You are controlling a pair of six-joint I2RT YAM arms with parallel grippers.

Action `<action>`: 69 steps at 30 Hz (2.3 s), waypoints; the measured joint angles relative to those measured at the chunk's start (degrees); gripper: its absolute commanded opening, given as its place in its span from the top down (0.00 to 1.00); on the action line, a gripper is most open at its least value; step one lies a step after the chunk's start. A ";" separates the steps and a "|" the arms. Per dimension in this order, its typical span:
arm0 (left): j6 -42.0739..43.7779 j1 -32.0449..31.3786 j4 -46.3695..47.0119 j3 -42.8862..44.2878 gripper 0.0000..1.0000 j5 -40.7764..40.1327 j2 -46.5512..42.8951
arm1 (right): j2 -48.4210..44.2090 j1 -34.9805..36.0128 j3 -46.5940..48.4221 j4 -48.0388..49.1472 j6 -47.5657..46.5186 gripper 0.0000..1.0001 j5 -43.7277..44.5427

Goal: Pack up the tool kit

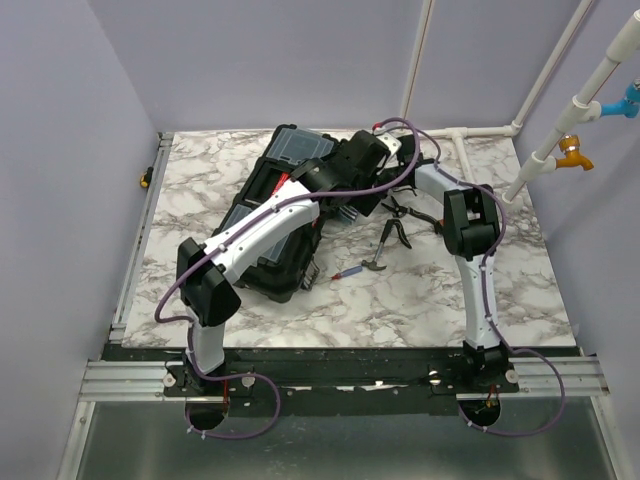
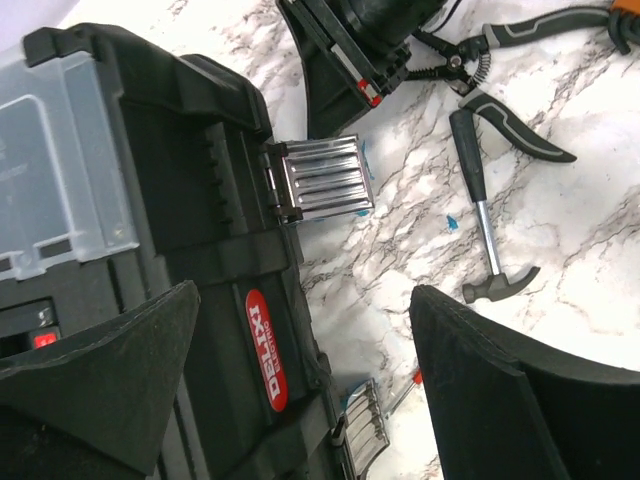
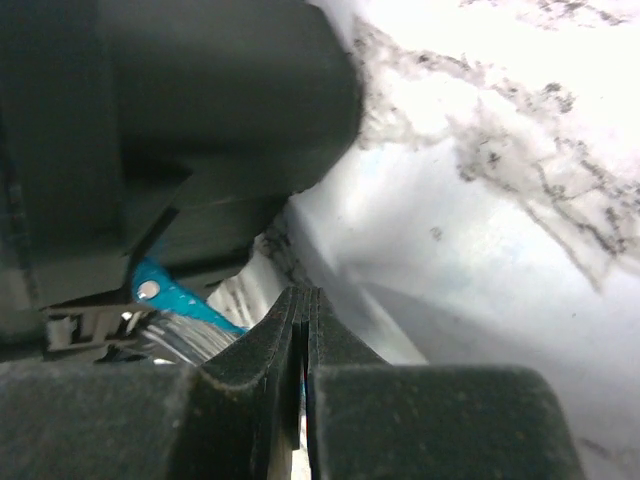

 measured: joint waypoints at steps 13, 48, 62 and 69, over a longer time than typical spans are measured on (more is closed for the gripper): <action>-0.09 0.00 -2.95 2.60 0.13 3.85 8.66 | -4.55 -0.63 -1.75 -2.84 -4.17 0.91 -2.60; 8.02 1.07 -0.31 8.79 0.59 -2.25 26.32 | -4.63 -0.63 -2.01 -3.74 -4.52 0.91 -2.91; 7.80 -0.09 -0.02 9.05 1.00 -7.21 25.18 | -7.39 -0.81 -2.47 -3.74 -3.69 0.92 -2.71; 3.69 1.20 -0.57 9.03 1.00 -6.34 23.21 | -9.84 -1.46 -4.74 -4.55 -0.04 0.95 1.25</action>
